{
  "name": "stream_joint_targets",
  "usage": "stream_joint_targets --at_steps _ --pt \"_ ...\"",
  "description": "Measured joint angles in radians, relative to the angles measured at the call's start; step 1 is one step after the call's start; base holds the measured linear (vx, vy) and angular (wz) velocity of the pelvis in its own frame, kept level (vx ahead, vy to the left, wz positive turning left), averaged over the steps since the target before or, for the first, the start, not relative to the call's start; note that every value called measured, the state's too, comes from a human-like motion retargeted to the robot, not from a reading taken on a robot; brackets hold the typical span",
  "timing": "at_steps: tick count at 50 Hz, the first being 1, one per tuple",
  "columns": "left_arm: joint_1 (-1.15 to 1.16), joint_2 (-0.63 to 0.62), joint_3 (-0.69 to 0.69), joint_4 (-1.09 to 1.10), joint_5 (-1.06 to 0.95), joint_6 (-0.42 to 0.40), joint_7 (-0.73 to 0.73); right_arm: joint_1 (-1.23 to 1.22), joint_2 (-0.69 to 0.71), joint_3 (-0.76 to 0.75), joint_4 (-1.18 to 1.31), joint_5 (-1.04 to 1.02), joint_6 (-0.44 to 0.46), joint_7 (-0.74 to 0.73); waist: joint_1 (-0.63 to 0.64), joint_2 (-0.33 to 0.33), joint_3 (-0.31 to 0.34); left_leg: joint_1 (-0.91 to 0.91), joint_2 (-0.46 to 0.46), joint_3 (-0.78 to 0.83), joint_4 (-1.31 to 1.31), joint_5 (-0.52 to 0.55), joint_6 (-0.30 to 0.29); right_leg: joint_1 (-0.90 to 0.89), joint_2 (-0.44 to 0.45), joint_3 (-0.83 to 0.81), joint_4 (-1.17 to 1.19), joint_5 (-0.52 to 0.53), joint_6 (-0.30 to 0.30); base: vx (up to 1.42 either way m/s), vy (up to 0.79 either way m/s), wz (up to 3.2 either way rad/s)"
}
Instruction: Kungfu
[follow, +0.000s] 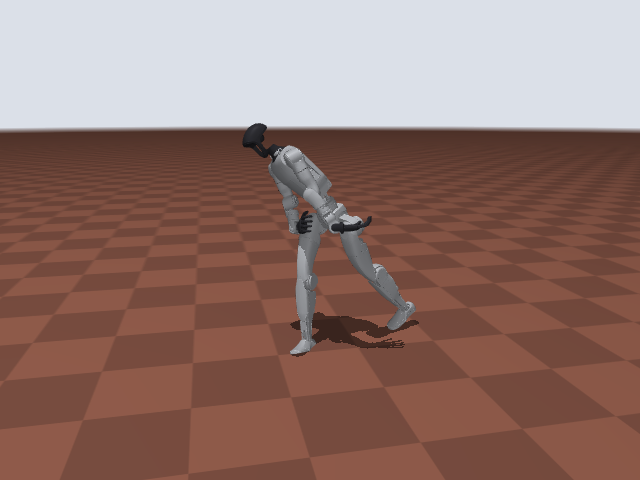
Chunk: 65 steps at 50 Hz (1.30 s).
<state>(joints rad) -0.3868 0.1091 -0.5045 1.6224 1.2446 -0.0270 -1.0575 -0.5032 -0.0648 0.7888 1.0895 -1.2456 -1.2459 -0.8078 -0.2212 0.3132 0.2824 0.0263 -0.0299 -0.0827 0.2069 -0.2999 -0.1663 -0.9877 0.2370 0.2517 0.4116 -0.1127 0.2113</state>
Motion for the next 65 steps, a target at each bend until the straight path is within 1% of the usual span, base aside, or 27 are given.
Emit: stream_joint_targets --at_steps 2,5,9,14,18,20,23,25,27,30,33,35,37,40,43,46,48,49,50,52,55,56,57,58,60,62,65 --pt "0.008 -0.020 -0.007 0.004 -0.041 -0.026 -0.003 0.022 0.012 -0.039 -0.022 -0.037 -0.009 0.038 -0.028 0.006 0.016 -0.011 0.003 0.056 -0.010 -0.039 0.028 -0.022 -0.009 -0.003 0.012 -0.030 0.016 -0.14 0.04 0.00" --pt "-0.005 -0.006 0.006 -0.010 -0.039 -0.022 -0.027 0.030 0.043 -0.090 -0.009 -0.083 0.028 0.090 -0.072 0.026 0.024 -0.030 0.013 0.103 -0.017 -0.071 0.043 -0.035 -0.047 -0.007 0.026 -0.030 0.017 -0.20 0.02 0.99" --pt "-0.056 0.046 -0.004 -0.037 -0.083 -0.012 0.015 -0.014 0.029 -0.108 0.021 -0.015 0.026 0.035 -0.071 0.040 0.017 -0.049 0.024 0.073 -0.009 -0.093 0.043 -0.026 -0.076 0.010 0.044 -0.042 0.024 -0.13 -0.02 1.06" --pt "-0.087 0.074 -0.013 -0.044 -0.058 -0.016 0.031 -0.051 -0.009 -0.098 -0.014 0.063 0.030 0.051 -0.060 0.034 -0.004 -0.056 0.038 0.070 0.000 -0.081 0.062 0.008 -0.127 0.008 0.053 -0.060 0.031 -0.09 -0.04 0.93" --pt "-0.094 0.079 -0.023 -0.042 -0.040 -0.016 0.046 -0.047 -0.020 -0.109 -0.015 0.094 0.040 0.083 -0.051 0.019 -0.020 -0.046 0.044 0.046 0.004 -0.038 0.077 0.057 -0.166 -0.003 0.049 -0.085 0.029 -0.02 -0.07 0.85" --pt "-0.105 0.084 -0.036 -0.039 -0.059 -0.024 0.090 -0.035 -0.015 -0.131 0.008 0.104 0.046 0.138 -0.060 0.010 -0.028 -0.048 0.051 0.035 0.012 -0.003 0.085 0.088 -0.204 -0.022 0.050 -0.109 0.027 -0.02 -0.08 1.36" --pt "-0.116 0.095 -0.043 -0.045 -0.065 -0.020 0.209 -0.051 -0.014 -0.152 0.039 0.164 0.060 0.339 -0.076 -0.013 -0.044 -0.060 0.061 0.045 0.033 0.068 0.088 0.141 -0.266 -0.044 0.050 -0.136 0.025 -0.03 -0.07 1.63" --pt "-0.115 0.101 -0.044 -0.067 -0.055 0.007 0.325 -0.065 -0.030 -0.160 0.019 0.259 0.099 0.524 -0.084 -0.028 -0.059 -0.068 0.070 0.078 0.048 0.120 0.081 0.182 -0.308 -0.061 0.041 -0.148 0.026 0.02 -0.03 1.70" --pt "-0.109 0.109 -0.046 -0.097 -0.064 0.035 0.459 -0.070 -0.044 -0.166 -0.024 0.376 0.149 0.666 -0.085 -0.043 -0.081 -0.074 0.088 0.140 0.057 0.164 0.066 0.226 -0.349 -0.087 0.025 -0.154 0.026 0.04 -0.12 1.68" --pt "-0.082 0.105 -0.006 -0.123 -0.056 0.051 0.651 -0.069 -0.066 -0.185 -0.090 0.537 0.176 0.778 -0.082 -0.068 -0.116 -0.072 0.123 0.275 0.058 0.210 0.042 0.293 -0.416 -0.162 -0.006 -0.154 0.031 0.07 0.00 1.66" --pt "-0.072 0.135 0.020 -0.173 -0.053 0.018 0.701 -0.055 -0.072 -0.212 -0.136 0.717 0.205 0.863 -0.086 -0.093 -0.149 -0.067 0.160 0.427 0.054 0.223 0.039 0.359 -0.484 -0.254 -0.032 -0.140 0.036 0.10 0.10 1.71" --pt "-0.064 0.158 0.049 -0.206 -0.051 -0.007 0.694 -0.049 -0.080 -0.233 -0.184 0.928 0.261 0.977 -0.088 -0.117 -0.163 -0.071 0.173 0.485 0.058 0.212 0.055 0.401 -0.525 -0.313 -0.045 -0.123 0.040 0.09 0.22 1.64" --pt "-0.048 0.180 0.082 -0.249 -0.083 -0.040 0.669 -0.031 -0.090 -0.254 -0.236 1.153 0.331 1.088 -0.082 -0.139 -0.175 -0.085 0.182 0.466 0.075 0.196 0.053 0.443 -0.556 -0.372 -0.060 -0.111 0.044 0.09 0.07 1.40" --pt "-0.004 0.203 0.157 -0.319 -0.146 -0.100 0.637 0.022 -0.106 -0.297 -0.308 1.412 0.432 1.190 -0.042 -0.179 -0.195 -0.123 0.185 0.361 0.120 0.174 -0.001 0.498 -0.585 -0.442 -0.091 -0.091 0.050 0.14 0.22 0.89" --pt "0.062 0.218 0.255 -0.390 -0.242 -0.207 0.589 0.122 -0.110 -0.362 -0.354 1.582 0.519 1.241 0.026 -0.239 -0.231 -0.160 0.194 0.370 0.173 0.119 -0.004 0.530 -0.615 -0.489 -0.127 -0.078 0.050 0.20 0.22 0.55" --pt "0.131 0.237 0.328 -0.464 -0.426 -0.322 0.488 0.255 -0.121 -0.453 -0.385 1.727 0.613 1.293 0.068 -0.291 -0.270 -0.206 0.188 0.363 0.222 0.061 0.014 0.565 -0.669 -0.552 -0.150 -0.072 0.050 0.26 0.42 0.95" --pt "0.175 0.259 0.363 -0.522 -0.613 -0.361 0.391 0.357 -0.136 -0.517 -0.412 1.826 0.683 1.335 0.081 -0.319 -0.288 -0.244 0.159 0.324 0.264 0.023 0.039 0.597 -0.709 -0.588 -0.163 -0.078 0.034 0.25 0.65 1.20" --pt "0.192 0.265 0.378 -0.550 -0.719 -0.362 0.337 0.411 -0.146 -0.552 -0.429 1.875 0.716 1.356 0.091 -0.330 -0.295 -0.263 0.148 0.309 0.283 0.009 0.055 0.612 -0.717 -0.597 -0.173 -0.082 0.014 0.23 0.61 1.05" --pt "0.208 0.269 0.393 -0.577 -0.828 -0.356 0.281 0.465 -0.157 -0.587 -0.447 1.924 0.749 1.376 0.105 -0.339 -0.301 -0.281 0.140 0.296 0.299 -0.003 0.071 0.627 -0.722 -0.602 -0.184 -0.088 -0.010 0.21 0.63 0.88" --pt "0.236 0.271 0.415 -0.627 -1.063 -0.300 0.164 0.579 -0.179 -0.649 -0.482 1.997 0.797 1.399 0.142 -0.346 -0.313 -0.309 0.120 0.262 0.313 -0.025 0.098 0.658 -0.717 -0.608 -0.214 -0.099 -0.069 0.20 0.60 0.81" --pt "0.284 0.262 0.482 -0.677 -1.363 -0.172 0.014 0.750 -0.164 -0.748 -0.504 2.036 0.839 1.408 0.176 -0.343 -0.355 -0.350 0.086 0.188 0.312 -0.029 0.134 0.698 -0.705 -0.622 -0.240 -0.089 -0.166 0.28 0.67 0.96" --pt "0.308 0.261 0.505 -0.689 -1.436 -0.126 -0.015 0.801 -0.144 -0.786 -0.502 2.045 0.853 1.410 0.191 -0.346 -0.378 -0.360 0.079 0.178 0.297 -0.023 0.146 0.696 -0.702 -0.617 -0.237 -0.073 -0.187 0.29 0.38 0.92" --pt "0.333 0.260 0.528 -0.701 -1.501 -0.084 -0.040 0.848 -0.121 -0.821 -0.498 2.057 0.870 1.412 0.205 -0.353 -0.401 -0.368 0.070 0.168 0.280 -0.015 0.158 0.694 -0.696 -0.611 -0.233 -0.061 -0.189 0.27 0.17 0.90" --pt "0.360 0.257 0.550 -0.711 -1.552 -0.052 -0.053 0.888 -0.091 -0.852 -0.491 2.073 0.890 1.413 0.217 -0.364 -0.422 -0.373 0.057 0.161 0.258 -0.006 0.169 0.693 -0.688 -0.603 -0.228 -0.059 -0.155 0.24 0.19 0.90" --pt "0.414 0.258 0.594 -0.730 -1.634 -0.002 -0.068 0.949 -0.025 -0.900 -0.476 2.124 0.937 1.419 0.234 -0.385 -0.459 -0.377 0.038 0.149 0.201 0.023 0.189 0.686 -0.654 -0.579 -0.192 -0.054 -0.123 0.21 0.25 0.83" --pt "0.471 0.266 0.644 -0.746 -1.683 0.039 -0.075 0.984 0.037 -0.935 -0.460 2.192 0.998 1.429 0.248 -0.406 -0.485 -0.364 0.026 0.145 0.129 0.060 0.208 0.675 -0.592 -0.538 -0.134 -0.057 -0.107 0.19 0.24 0.59" --pt "0.549 0.257 0.778 -0.757 -1.720 0.106 -0.104 1.001 0.117 -0.970 -0.439 2.283 1.092 1.453 0.260 -0.430 -0.507 -0.324 0.017 0.151 0.015 0.114 0.233 0.649 -0.458 -0.448 -0.046 -0.084 -0.096 0.08 0.10 0.18"
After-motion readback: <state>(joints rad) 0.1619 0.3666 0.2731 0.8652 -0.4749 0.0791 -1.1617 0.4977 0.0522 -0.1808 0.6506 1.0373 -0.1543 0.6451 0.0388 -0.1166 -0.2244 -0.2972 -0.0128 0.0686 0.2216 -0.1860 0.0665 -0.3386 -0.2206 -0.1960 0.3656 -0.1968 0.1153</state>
